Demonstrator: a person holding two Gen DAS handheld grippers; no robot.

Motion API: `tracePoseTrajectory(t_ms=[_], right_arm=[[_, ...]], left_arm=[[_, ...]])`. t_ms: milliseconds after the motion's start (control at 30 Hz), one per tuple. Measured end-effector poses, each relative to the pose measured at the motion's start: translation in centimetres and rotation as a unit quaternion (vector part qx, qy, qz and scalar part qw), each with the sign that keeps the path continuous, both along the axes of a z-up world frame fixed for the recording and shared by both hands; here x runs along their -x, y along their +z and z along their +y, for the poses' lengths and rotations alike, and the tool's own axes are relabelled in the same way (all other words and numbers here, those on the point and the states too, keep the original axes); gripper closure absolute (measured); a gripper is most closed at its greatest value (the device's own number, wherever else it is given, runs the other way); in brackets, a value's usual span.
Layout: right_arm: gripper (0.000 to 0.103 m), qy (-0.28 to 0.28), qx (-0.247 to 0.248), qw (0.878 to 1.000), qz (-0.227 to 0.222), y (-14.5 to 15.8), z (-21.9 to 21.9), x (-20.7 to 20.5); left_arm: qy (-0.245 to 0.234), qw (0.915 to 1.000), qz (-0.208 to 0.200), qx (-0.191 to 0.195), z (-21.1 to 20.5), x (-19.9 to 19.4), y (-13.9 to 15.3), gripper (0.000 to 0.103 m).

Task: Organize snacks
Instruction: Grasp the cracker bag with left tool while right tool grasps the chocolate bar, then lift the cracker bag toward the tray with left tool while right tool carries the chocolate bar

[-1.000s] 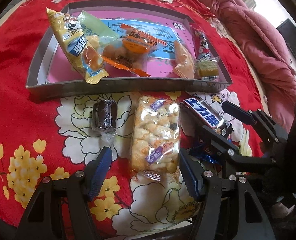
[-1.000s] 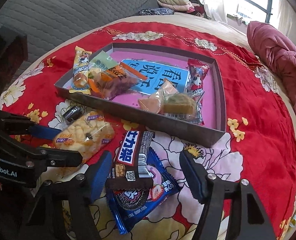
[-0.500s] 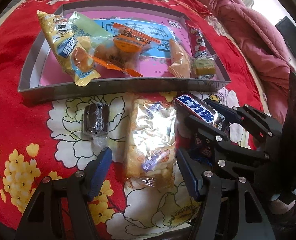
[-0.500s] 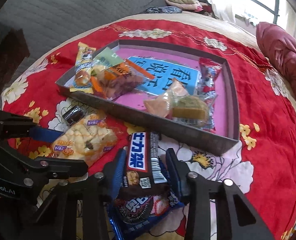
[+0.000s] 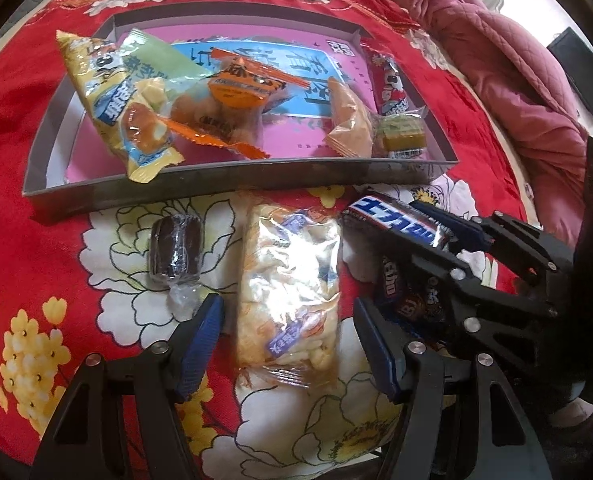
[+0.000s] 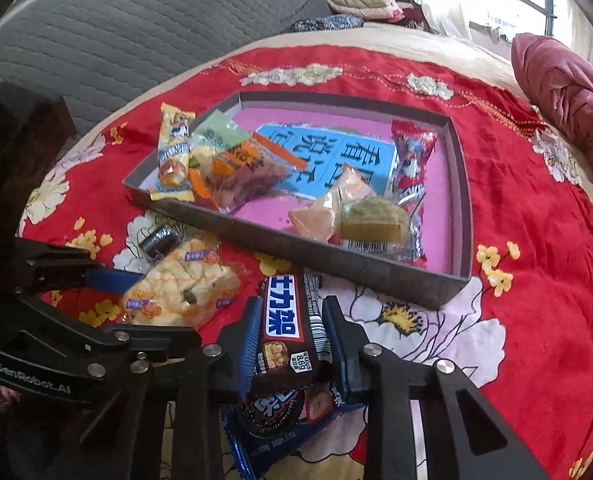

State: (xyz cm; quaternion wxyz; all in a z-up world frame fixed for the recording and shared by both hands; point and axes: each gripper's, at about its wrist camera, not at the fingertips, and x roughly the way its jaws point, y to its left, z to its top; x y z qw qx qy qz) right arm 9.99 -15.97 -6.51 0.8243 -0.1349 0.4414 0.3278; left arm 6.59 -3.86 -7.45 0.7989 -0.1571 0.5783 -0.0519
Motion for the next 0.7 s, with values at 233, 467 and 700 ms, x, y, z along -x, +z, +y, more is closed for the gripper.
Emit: tracePoseTrajectory(t_ms=[233,467,700], right_arm=[[0.071,0.005,0.019,1.000,0.015,-1.3,0.7,-0.4],[0.071,0.015,0.033,0.999,0.005,-2.1,1.5,-0.6],[0.074,0.014,0.020,1.000,0.013,-1.9,1.3,-0.8]], left_arm=[[0.000,1.0000,-0.001,-0.004,0.0,-0.3,-0.2,0.042],[-0.003,1.0000,0.001,-0.006,0.2,-1.1,-0.5,0.052],[-0.007,0.9999,-0.005,-0.009,0.0,-1.2,-0.5,0.054]])
